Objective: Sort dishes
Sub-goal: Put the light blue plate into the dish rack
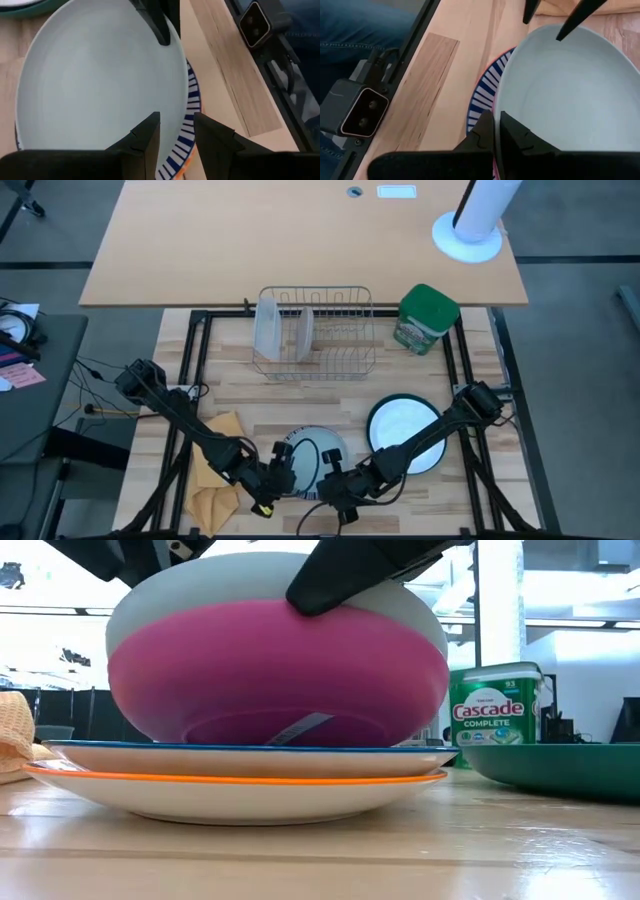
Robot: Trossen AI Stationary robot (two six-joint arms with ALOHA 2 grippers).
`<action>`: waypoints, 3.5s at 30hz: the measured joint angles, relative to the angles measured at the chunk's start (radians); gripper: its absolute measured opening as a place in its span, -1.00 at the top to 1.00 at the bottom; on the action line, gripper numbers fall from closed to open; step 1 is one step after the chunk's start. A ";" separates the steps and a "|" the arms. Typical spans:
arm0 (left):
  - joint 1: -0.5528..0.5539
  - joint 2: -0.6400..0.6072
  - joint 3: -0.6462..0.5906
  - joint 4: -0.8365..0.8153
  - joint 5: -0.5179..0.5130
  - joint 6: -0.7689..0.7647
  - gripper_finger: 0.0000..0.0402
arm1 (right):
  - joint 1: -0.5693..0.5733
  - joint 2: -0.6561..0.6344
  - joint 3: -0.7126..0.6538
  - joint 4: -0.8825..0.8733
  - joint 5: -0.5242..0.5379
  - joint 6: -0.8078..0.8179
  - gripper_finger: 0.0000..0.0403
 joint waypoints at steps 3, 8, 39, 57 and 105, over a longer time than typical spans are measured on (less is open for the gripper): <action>-0.002 0.000 0.000 -0.002 -0.036 0.002 0.43 | 0.000 0.000 0.000 0.000 0.000 -0.001 0.95; 0.001 0.003 0.000 -0.016 -0.058 0.006 0.43 | 0.000 0.000 0.000 0.000 0.000 -0.002 0.95; -0.004 0.061 0.045 -0.039 0.018 0.022 0.65 | 0.002 0.003 -0.001 0.003 -0.007 -0.003 0.95; -0.012 0.061 0.046 0.026 0.048 0.022 0.65 | 0.001 0.004 0.000 0.002 0.001 0.001 0.95; 0.010 0.066 0.035 0.036 -0.054 0.073 0.47 | -0.018 0.004 -0.001 0.047 -0.003 -0.019 0.95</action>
